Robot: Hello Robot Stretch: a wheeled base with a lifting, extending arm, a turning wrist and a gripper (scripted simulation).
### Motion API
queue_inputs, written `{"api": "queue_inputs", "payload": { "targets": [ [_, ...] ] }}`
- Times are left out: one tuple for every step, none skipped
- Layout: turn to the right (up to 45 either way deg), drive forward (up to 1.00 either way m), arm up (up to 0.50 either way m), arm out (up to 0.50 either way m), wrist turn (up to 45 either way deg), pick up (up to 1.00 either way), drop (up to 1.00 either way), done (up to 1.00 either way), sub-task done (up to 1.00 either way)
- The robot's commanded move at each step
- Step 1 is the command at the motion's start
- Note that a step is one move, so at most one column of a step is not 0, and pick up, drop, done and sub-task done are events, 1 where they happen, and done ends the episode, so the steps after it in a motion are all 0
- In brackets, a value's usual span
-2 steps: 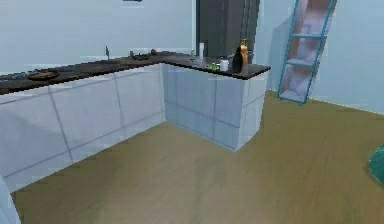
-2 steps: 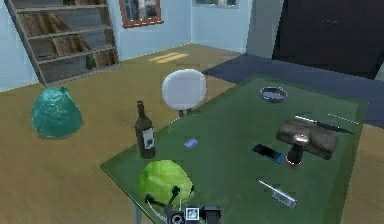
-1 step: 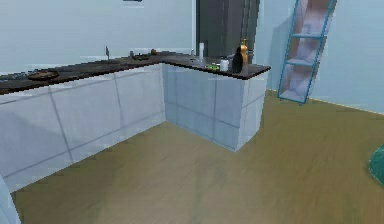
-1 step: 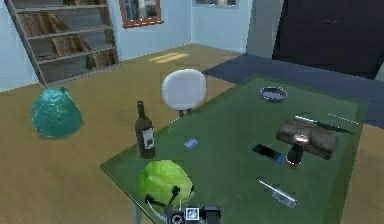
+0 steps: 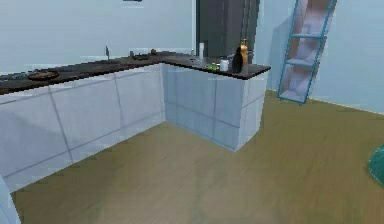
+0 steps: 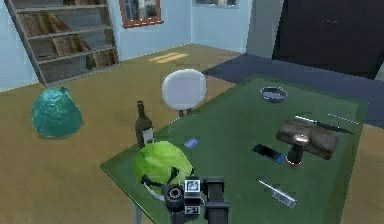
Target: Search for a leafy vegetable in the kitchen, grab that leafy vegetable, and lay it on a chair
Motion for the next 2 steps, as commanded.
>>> {"api": "queue_inputs", "payload": {
  "targets": [
    [0.0, 0.0, 0.22, 0.0, 0.0, 0.0, 0.0, 0.0, 0.0],
    [0.0, 0.0, 0.0, 0.0, -45.0, 0.0, 0.0, 0.0, 0.0]
  ]
}}
